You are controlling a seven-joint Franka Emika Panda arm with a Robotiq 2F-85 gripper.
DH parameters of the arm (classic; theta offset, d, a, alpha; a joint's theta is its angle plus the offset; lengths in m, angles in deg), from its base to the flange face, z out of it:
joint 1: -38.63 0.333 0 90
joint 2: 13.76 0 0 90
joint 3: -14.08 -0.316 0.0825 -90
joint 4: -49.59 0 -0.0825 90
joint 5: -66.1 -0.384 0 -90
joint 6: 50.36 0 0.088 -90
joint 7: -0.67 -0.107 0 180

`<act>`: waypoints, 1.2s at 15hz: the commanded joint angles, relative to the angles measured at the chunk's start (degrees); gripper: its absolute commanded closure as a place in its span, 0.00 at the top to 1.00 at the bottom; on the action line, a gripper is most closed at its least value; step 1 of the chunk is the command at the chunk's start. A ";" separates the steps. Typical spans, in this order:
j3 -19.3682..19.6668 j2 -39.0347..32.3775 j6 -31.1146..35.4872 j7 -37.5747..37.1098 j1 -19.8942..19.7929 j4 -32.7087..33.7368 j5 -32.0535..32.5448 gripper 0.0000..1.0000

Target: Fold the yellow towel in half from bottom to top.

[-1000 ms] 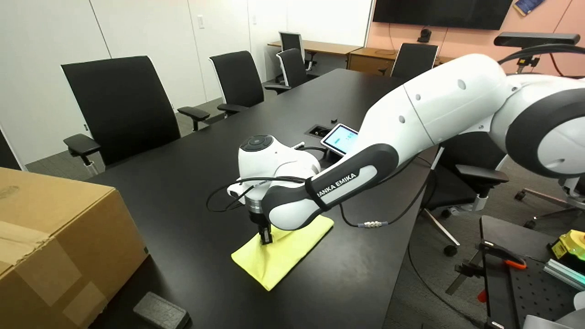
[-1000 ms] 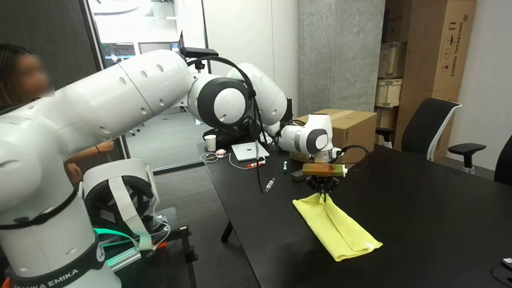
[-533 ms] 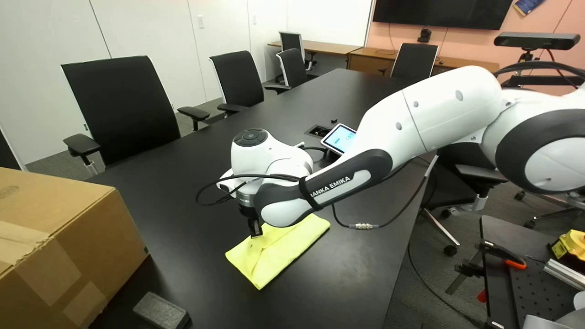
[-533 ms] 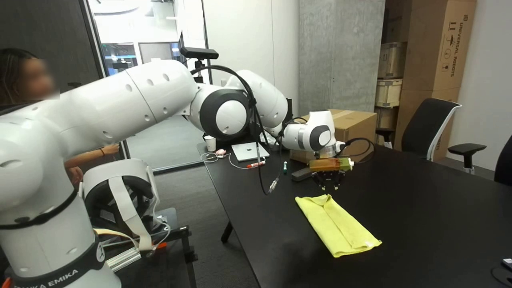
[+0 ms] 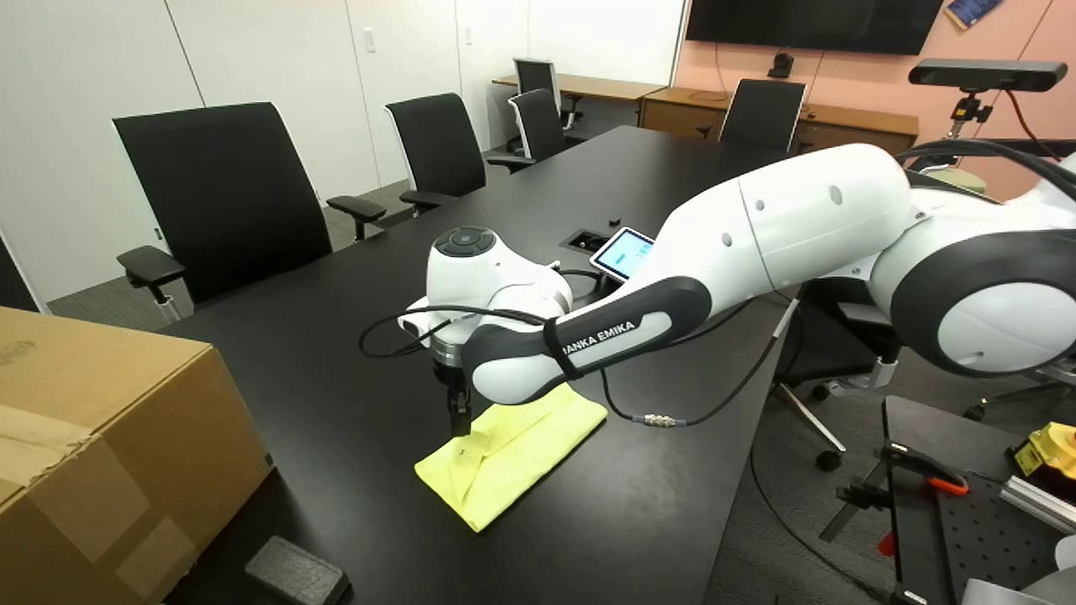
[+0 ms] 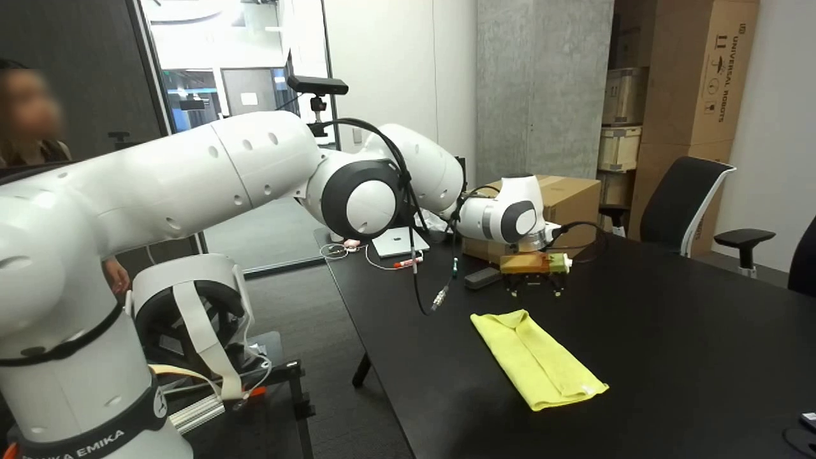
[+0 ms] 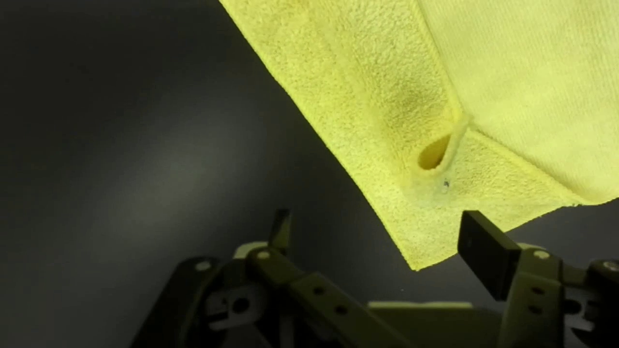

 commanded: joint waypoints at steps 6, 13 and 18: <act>0.13 15.72 -6.82 -5.92 -8.71 -14.42 -2.72 1.00; -1.20 31.54 -14.01 -6.50 -14.85 -31.06 -11.27 1.00; -2.19 43.20 -16.64 -4.65 -19.15 -43.96 -20.07 1.00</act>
